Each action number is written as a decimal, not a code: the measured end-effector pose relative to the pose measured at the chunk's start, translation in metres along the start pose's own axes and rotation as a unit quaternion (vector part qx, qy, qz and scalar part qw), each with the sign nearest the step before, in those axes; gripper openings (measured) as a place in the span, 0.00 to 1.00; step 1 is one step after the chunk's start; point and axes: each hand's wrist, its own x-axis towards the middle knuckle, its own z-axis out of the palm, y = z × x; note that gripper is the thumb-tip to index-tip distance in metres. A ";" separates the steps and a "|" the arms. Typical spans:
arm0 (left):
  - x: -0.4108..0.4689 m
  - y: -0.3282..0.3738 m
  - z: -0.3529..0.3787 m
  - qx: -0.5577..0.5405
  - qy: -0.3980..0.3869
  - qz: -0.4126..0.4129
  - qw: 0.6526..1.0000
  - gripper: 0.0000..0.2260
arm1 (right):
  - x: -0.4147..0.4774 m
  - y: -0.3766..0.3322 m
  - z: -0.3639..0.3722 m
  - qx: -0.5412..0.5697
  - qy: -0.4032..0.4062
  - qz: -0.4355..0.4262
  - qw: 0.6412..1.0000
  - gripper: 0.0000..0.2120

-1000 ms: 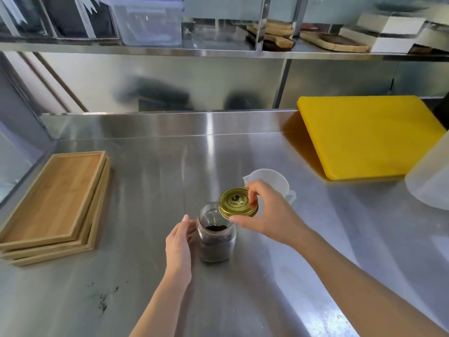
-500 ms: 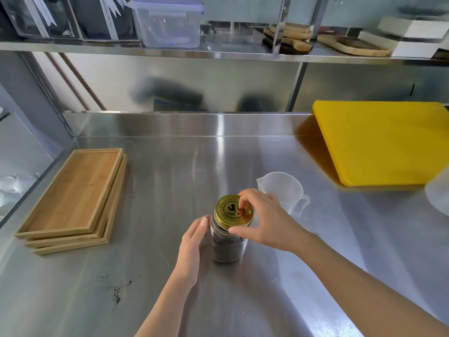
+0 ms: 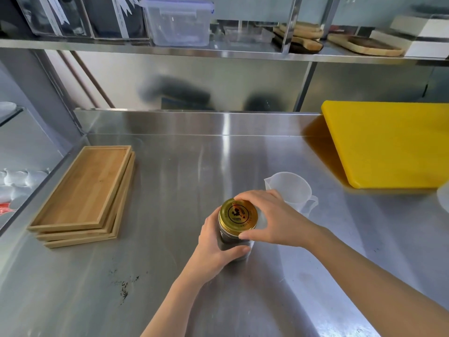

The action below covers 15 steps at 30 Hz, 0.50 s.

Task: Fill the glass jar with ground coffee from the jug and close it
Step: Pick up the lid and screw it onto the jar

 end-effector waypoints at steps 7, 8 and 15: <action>0.001 -0.002 0.006 0.024 0.022 0.004 0.999 0.37 | 0.010 -0.001 -0.007 -0.007 -0.033 -0.026 0.999 0.30; 0.001 -0.002 0.005 0.030 0.023 0.006 0.999 0.36 | 0.011 -0.001 -0.009 -0.008 -0.041 -0.031 0.999 0.31; 0.001 0.004 0.003 0.069 0.029 0.009 0.997 0.35 | 0.023 -0.010 -0.021 -0.086 -0.111 -0.012 0.990 0.29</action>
